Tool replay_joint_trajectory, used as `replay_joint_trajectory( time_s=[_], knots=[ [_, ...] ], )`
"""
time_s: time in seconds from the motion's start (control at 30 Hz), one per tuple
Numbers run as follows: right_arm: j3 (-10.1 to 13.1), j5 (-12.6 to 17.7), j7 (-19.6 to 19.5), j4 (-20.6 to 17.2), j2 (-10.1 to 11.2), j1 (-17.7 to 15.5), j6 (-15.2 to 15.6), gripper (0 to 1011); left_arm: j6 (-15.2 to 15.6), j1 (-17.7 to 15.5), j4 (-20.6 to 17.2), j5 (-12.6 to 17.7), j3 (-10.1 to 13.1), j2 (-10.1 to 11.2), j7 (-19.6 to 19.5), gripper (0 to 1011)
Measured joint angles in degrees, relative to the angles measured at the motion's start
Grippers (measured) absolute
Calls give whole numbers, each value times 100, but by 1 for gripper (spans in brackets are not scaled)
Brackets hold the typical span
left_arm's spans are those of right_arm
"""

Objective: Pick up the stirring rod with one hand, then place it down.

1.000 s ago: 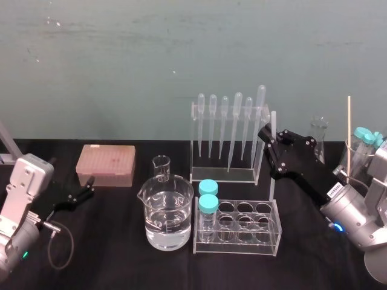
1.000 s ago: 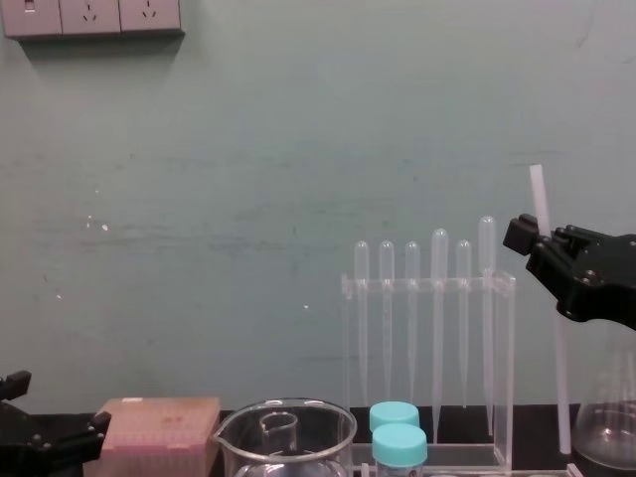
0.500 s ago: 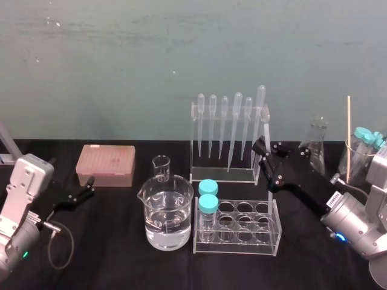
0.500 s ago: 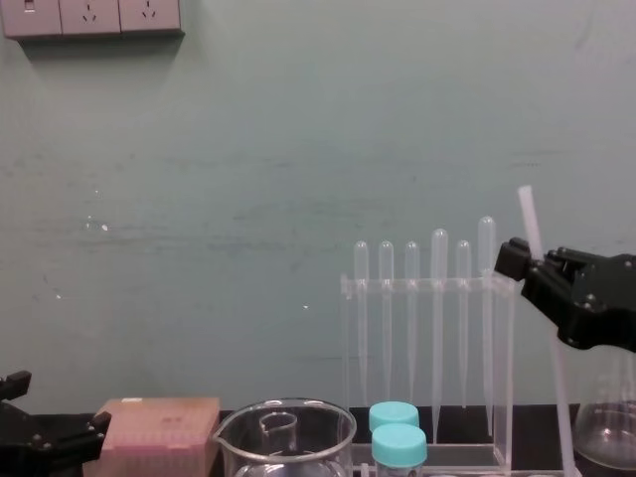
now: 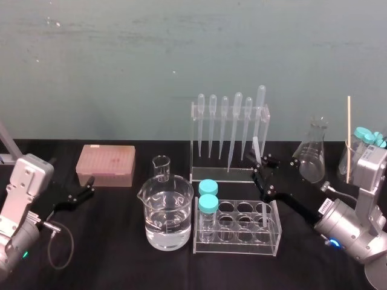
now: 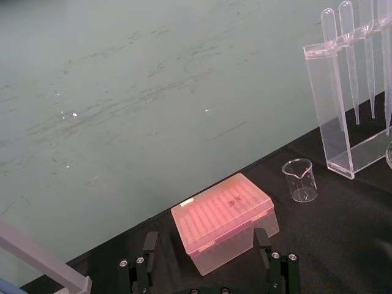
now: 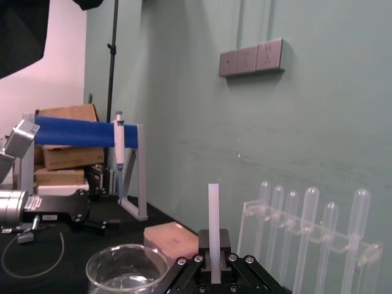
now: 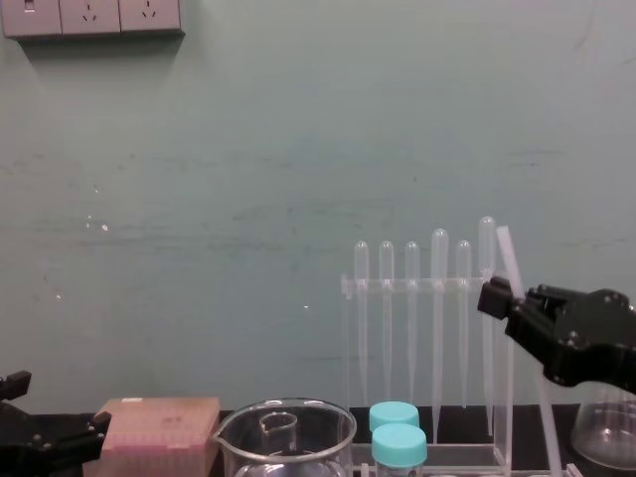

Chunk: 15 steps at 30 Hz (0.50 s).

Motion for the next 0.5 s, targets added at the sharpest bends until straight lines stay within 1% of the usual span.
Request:
replay_joint_trajectory(
  time_s=[0.3, 0.33, 0.4, 0.5],
  knots=[
    [-161, 138, 232, 483, -51, 228, 180, 66, 0, 0, 0, 0, 0, 0, 0, 1000],
    [-161, 138, 232, 483, -51, 228, 180, 66, 0, 0, 0, 0, 0, 0, 0, 1000],
    [-211, 177, 303, 645, -65, 301, 236, 66, 0, 0, 0, 0, 0, 0, 0, 1000],
    [-247, 195, 341, 744, -74, 350, 281, 66, 0, 0, 0, 0, 0, 0, 0, 1000]
  ],
)
